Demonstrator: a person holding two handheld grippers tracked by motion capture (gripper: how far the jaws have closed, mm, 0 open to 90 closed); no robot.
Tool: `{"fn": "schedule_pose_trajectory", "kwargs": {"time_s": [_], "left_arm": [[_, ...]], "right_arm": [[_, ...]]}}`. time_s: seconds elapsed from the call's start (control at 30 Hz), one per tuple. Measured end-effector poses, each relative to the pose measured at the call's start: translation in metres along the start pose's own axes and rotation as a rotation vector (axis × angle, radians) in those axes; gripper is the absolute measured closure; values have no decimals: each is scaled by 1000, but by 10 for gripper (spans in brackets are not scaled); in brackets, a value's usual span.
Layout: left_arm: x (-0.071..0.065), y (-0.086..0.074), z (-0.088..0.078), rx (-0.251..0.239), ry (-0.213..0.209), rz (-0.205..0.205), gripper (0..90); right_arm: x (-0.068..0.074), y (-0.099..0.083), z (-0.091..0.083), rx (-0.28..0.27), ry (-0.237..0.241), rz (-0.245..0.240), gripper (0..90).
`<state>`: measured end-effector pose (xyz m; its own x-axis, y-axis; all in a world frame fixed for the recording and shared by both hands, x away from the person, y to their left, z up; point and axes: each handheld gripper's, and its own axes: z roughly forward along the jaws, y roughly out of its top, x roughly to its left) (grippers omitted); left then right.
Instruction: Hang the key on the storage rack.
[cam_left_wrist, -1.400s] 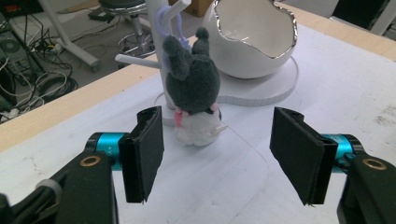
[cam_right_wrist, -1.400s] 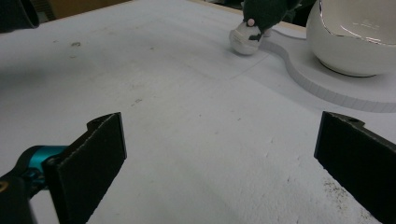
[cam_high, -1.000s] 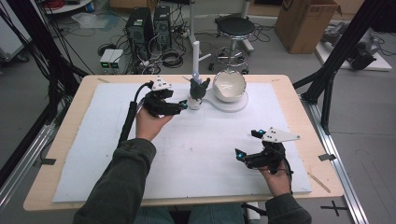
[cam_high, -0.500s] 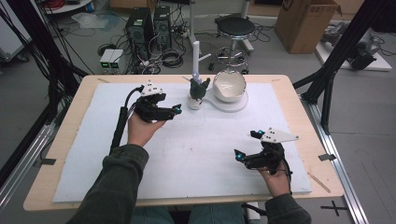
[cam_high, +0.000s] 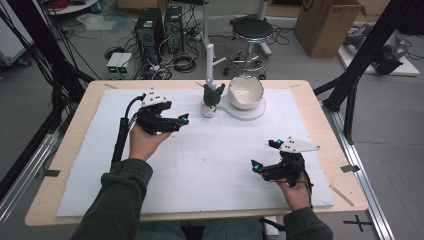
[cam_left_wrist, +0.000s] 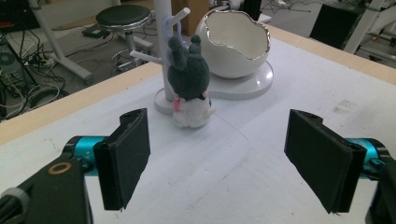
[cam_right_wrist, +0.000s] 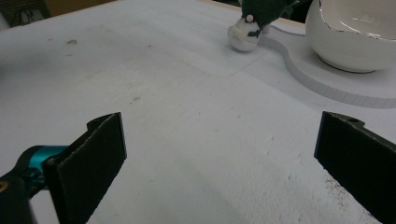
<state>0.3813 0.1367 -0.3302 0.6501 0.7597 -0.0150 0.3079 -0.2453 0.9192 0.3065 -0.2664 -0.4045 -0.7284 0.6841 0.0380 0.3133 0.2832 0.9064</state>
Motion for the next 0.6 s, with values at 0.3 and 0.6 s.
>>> {"fn": "schedule_pose_trajectory", "kwargs": {"time_s": [0.3,0.6], "left_arm": [[-2,-6,-7,-7,-16,-1,229],[-5,-9,-10,2,-15,16,229]], "right_arm": [[1,0,1,7,-5,4,14],[0,0,0,-3,2,17,14]]}}
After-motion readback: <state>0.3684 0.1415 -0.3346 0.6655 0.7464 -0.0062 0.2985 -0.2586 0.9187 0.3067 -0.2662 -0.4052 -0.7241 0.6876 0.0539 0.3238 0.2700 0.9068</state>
